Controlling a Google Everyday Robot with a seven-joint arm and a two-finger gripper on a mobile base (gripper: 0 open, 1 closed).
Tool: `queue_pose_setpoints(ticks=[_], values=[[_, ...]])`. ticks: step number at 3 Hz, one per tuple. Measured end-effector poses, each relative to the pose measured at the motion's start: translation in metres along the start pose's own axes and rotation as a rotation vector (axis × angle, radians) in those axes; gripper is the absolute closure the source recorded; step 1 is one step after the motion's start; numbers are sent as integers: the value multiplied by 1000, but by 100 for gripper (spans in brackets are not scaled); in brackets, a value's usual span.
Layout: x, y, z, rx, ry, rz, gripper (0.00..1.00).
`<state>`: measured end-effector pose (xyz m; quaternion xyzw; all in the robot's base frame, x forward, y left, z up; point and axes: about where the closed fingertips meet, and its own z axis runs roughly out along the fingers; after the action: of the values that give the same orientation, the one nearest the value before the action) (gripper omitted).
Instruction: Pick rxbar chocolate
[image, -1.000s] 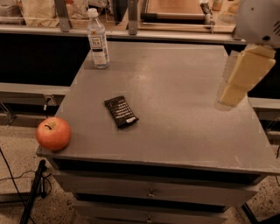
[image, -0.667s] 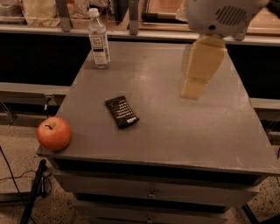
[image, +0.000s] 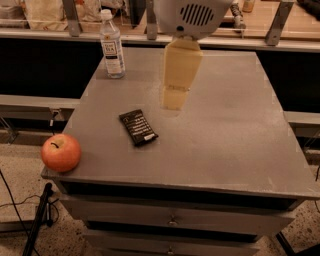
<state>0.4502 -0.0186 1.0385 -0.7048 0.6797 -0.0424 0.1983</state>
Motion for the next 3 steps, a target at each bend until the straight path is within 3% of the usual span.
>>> queue_pose_setpoints(ticks=[1, 3], values=[[3, -1, 8, -4, -4, 25, 0], [37, -5, 104, -147, 61, 377, 0]])
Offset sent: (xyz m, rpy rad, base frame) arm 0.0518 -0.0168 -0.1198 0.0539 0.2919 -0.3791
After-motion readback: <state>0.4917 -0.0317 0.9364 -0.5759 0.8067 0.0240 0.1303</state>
